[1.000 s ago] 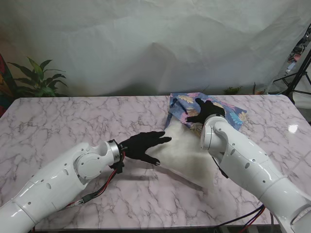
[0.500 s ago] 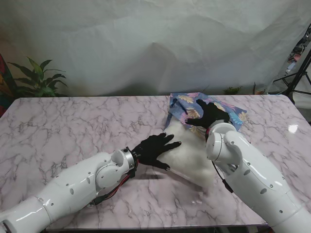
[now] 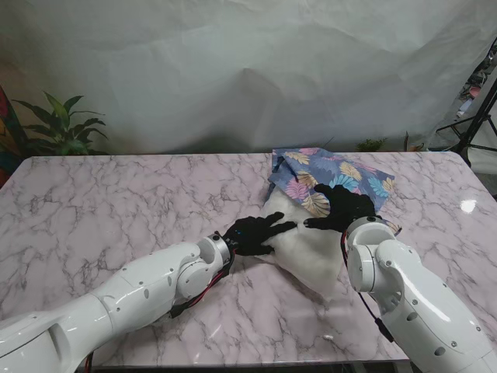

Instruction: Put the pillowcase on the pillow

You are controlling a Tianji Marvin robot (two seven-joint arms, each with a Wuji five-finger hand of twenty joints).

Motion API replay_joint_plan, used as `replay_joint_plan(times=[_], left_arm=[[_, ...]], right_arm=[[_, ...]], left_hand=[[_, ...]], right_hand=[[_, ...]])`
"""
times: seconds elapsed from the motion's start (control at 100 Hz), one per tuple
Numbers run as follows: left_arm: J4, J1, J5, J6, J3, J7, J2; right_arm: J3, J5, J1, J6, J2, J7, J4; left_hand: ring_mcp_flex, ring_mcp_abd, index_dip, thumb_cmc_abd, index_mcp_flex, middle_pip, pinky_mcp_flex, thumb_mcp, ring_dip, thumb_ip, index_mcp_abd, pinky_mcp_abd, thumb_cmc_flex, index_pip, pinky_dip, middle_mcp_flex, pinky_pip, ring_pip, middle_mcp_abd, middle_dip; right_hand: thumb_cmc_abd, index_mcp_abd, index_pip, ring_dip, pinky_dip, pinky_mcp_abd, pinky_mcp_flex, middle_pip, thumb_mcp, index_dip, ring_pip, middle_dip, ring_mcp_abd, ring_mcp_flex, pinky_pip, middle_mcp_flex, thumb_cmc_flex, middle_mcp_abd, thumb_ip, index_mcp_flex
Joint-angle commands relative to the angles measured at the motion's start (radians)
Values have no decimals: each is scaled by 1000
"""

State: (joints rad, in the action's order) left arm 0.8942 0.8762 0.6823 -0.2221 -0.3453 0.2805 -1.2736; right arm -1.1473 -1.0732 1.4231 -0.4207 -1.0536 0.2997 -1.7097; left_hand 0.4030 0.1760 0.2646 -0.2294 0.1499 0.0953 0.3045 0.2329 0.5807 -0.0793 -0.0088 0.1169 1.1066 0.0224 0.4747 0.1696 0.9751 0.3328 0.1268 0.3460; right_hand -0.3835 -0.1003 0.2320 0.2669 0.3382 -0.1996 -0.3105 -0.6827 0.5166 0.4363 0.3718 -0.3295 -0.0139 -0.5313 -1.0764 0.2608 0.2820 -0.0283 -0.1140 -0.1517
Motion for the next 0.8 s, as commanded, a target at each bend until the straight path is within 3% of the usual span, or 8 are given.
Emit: replay_joint_plan(times=[0.0,0.05,0.11,0.13,0.16,0.29,0.4,0.79], left_arm=[[-40,-3,-17,-29,-2,8,-22],[-66,-5,-25,-51,-6,38,-34],[-77,-9,-20,-68,-9,59,-35],[-77,-9,-17,-71,-11,64,-33],[-81,-9,-12,-80,-15,75,-31],[-106,-10,-4,-153,-36,115,-27],[-119,-7,11,-207,-48,144,-19],[-141,-3,59,-287,-62,202,6]], right_arm=[[9,10,1,-2,4,-9,22],[18,11,-8,3,3,-21,41],[37,15,-28,10,0,-54,74],[44,17,-37,13,-1,-64,85],[57,20,-52,14,-2,-80,103],[131,36,-142,22,-14,-163,191],[198,64,-227,32,-25,-219,264],[343,143,-387,115,-39,-236,418]], left_hand=[[212,-64,65,-83,28,108,77,324,173,-1,-39,-104,183,74,24,104,206,169,-58,53],[248,-75,85,-121,49,224,86,433,248,-50,-23,-107,184,183,-23,181,264,176,-103,49],[253,-93,67,-133,56,330,75,479,309,-72,-5,-100,184,338,-60,278,285,182,-151,26],[252,-99,67,-133,76,352,71,485,318,-73,2,-99,184,365,-64,317,285,185,-161,28],[247,-111,73,-127,102,374,69,490,330,-79,9,-102,184,408,-66,364,282,193,-172,31],[237,-125,94,-104,305,413,58,481,339,-83,6,-120,184,507,-71,525,260,200,-195,44],[242,-119,110,-105,409,417,58,481,344,-85,-8,-119,184,557,-69,573,256,206,-208,49],[262,-118,121,-119,464,416,71,482,344,-87,-22,-115,184,590,-77,613,241,196,-221,57]], right_hand=[[24,-8,21,21,17,-18,14,2,-15,-17,6,-5,-7,-19,6,12,5,-6,18,36],[23,-8,30,21,17,-17,13,-1,-14,-19,7,-6,-8,-21,6,19,5,-7,18,32],[17,-11,103,21,16,-19,12,-2,-11,-21,7,-9,-9,-24,5,33,3,-12,16,40],[17,-11,106,21,15,-19,14,-2,-11,-22,7,-9,-10,-24,6,34,2,-12,16,39],[14,-11,204,19,9,-14,23,-2,-1,-127,6,-13,-11,-20,9,40,-7,-13,13,53],[10,-17,276,17,2,6,49,0,2,-125,4,-12,-21,-10,23,57,-20,-19,14,32],[-3,-13,321,18,-6,54,74,-6,10,-125,10,-15,-39,7,31,68,-14,-35,12,13],[-88,-53,452,14,-11,122,8,-7,-10,-135,20,-22,-93,-112,9,215,109,-86,2,-144]])
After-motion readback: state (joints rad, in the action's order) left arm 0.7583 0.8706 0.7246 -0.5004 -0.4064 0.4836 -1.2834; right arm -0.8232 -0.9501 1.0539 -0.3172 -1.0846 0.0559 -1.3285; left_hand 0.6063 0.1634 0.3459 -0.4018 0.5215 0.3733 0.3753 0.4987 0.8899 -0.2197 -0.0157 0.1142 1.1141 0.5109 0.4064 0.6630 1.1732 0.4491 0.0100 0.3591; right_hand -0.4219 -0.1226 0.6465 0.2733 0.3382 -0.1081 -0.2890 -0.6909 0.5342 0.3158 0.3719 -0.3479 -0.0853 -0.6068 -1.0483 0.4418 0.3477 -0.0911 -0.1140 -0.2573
